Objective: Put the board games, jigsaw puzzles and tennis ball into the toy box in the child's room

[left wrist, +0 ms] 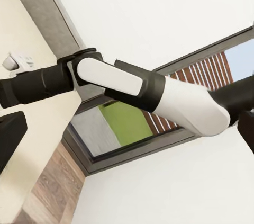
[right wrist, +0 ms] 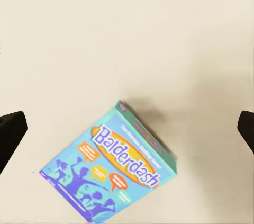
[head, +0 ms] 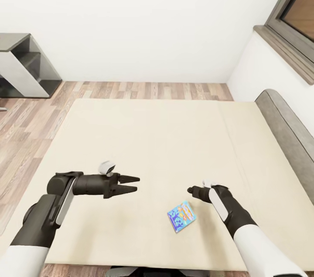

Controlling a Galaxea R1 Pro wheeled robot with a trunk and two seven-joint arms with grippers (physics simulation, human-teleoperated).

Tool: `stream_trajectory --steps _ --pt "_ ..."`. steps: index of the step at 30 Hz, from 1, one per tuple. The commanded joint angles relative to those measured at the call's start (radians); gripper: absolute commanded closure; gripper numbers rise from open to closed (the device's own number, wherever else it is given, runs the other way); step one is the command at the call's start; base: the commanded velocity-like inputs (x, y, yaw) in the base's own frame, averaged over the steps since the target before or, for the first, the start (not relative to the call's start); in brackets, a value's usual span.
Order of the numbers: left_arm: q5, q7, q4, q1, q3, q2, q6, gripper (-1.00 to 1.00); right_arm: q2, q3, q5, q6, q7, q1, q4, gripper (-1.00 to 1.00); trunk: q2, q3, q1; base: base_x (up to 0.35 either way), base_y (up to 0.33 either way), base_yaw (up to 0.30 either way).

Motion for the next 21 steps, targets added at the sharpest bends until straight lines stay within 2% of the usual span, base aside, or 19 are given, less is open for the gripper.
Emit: stream_trajectory --steps 1,6,21 --pt "0.004 -0.001 -0.002 0.001 0.007 0.001 0.011 -1.00 0.005 0.005 -0.009 0.002 -0.010 -0.001 -0.002 -1.00 -0.002 -0.003 0.000 0.000 0.000 0.000" --pt "0.003 -0.002 -0.009 0.006 0.034 0.000 0.013 -1.00 0.021 0.009 -0.012 -0.003 0.001 -0.001 0.000 -1.00 -0.002 -0.011 0.000 0.000 0.000 0.000" --pt "-0.002 -0.002 -0.011 0.010 0.046 0.002 0.012 -1.00 0.027 0.015 -0.008 -0.004 0.011 -0.001 -0.001 -1.00 -0.002 -0.036 0.000 0.000 0.000 0.000"
